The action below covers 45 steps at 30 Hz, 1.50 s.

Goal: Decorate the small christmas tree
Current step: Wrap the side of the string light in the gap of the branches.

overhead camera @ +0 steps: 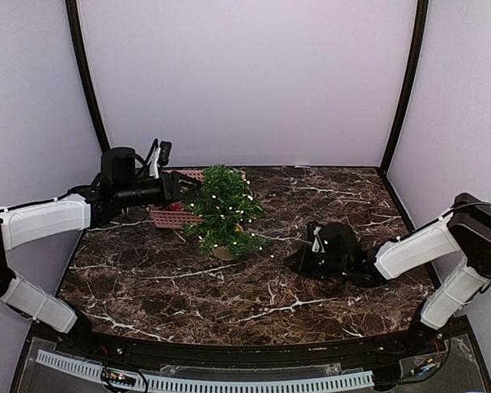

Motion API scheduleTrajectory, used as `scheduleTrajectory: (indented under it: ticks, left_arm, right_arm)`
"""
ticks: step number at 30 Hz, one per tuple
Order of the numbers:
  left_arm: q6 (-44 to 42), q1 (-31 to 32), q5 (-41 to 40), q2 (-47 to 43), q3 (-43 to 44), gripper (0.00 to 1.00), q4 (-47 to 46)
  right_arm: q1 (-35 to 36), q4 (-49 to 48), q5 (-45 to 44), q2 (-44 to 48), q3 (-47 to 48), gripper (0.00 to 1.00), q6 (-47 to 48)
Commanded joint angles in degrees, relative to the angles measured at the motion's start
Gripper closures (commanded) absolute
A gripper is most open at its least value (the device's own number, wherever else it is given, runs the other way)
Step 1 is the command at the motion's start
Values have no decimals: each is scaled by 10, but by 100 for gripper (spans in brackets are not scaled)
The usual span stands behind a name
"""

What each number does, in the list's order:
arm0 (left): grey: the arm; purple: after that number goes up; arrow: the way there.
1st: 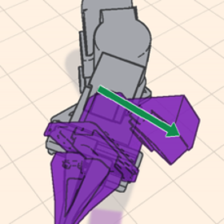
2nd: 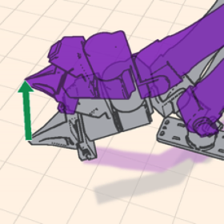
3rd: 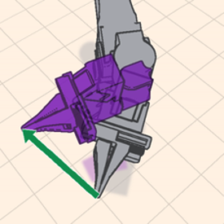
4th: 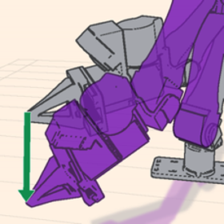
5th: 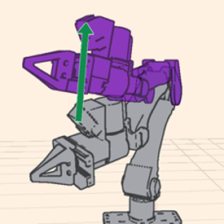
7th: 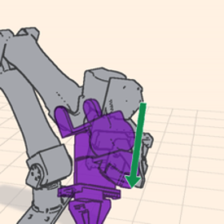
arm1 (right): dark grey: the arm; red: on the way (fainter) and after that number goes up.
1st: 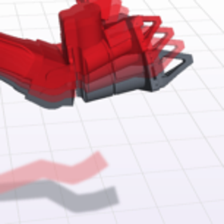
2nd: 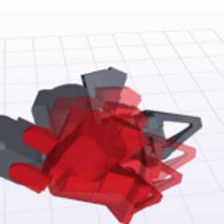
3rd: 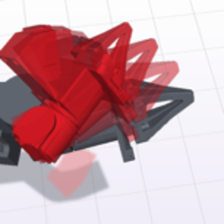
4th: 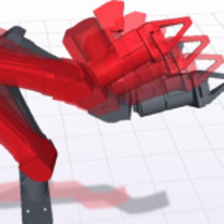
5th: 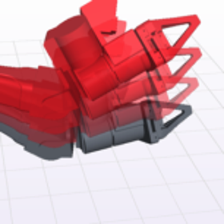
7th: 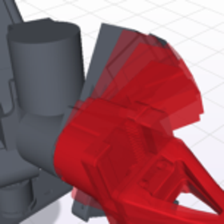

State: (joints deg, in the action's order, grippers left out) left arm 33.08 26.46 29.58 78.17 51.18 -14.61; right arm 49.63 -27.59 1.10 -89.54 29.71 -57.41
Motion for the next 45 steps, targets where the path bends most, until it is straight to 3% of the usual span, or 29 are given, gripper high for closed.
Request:
scheduleTrajectory:
  ticks: [1,16,25,31,45]
  left_arm:
    - [-29,-16,9,-47,-15,53,-7]
    - [-61,-42,9,-175,-36,22,100]
    - [21,-29,23,-248,-169,20,92]
    - [68,51,9,-204,-234,19,33]
    - [91,88,43,-88,-239,16,-84]
  right_arm:
    - [-4,13,-33,5,6,100,8]
    - [-5,-7,-16,-7,3,100,17]
    - [-5,39,-22,36,30,100,49]
    - [-12,90,-49,31,85,100,92]
    - [-69,125,-18,-4,161,100,141]
